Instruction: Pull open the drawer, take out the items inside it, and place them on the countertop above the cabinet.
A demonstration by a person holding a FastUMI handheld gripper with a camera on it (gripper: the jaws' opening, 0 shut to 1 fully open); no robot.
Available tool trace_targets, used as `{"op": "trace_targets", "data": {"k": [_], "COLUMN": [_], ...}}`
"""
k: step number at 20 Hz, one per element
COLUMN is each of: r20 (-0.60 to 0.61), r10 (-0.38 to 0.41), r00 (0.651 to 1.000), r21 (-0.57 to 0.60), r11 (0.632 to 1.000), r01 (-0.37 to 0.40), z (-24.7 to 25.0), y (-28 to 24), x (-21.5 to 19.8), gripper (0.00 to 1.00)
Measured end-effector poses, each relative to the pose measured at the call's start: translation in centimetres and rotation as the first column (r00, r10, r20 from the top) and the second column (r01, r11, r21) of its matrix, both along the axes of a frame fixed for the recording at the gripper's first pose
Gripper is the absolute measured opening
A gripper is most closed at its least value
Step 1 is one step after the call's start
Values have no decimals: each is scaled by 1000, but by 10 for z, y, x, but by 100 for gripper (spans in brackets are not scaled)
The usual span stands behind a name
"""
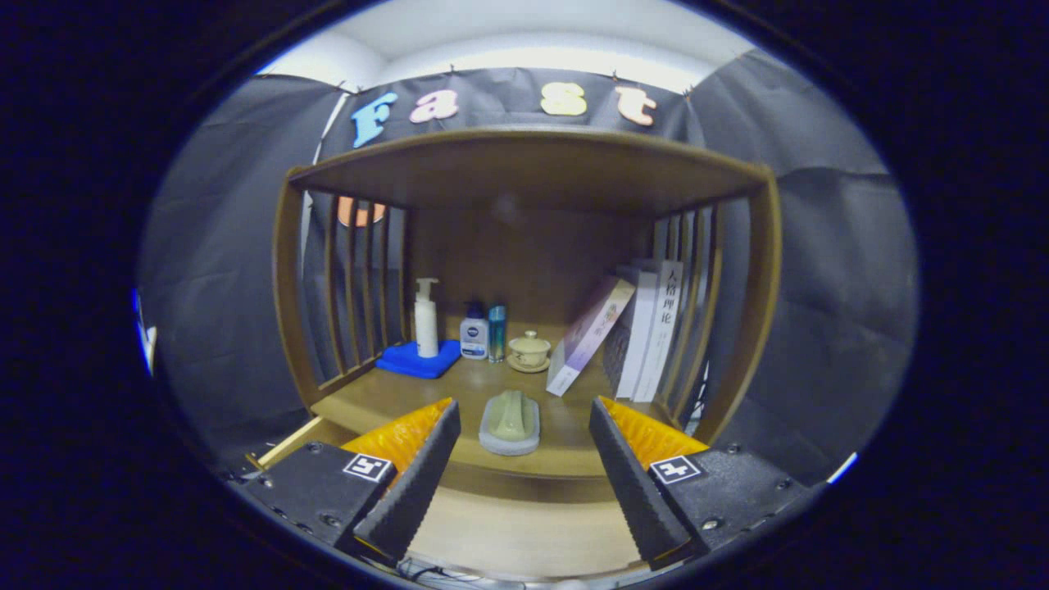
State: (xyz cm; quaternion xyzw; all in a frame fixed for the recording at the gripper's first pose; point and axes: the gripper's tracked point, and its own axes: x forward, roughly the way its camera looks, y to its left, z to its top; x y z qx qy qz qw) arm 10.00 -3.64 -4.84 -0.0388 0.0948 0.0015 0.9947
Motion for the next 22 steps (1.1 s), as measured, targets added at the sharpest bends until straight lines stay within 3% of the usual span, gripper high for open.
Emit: {"op": "trace_targets", "data": {"k": [6,11,16,22], "r20": [134,193,160,69], "r10": [7,-46,-72,-38], "r00": [991,980,985,997], "r21": [-29,-55,-61,-41], "r11": [1000,997,995,998], "r01": [-3,58,83,41], "z": [4,-24,-87,-156], "y": [22,24,33,49], "x": [-77,-133,-167,-178], "gripper": [100,100,100,100]}}
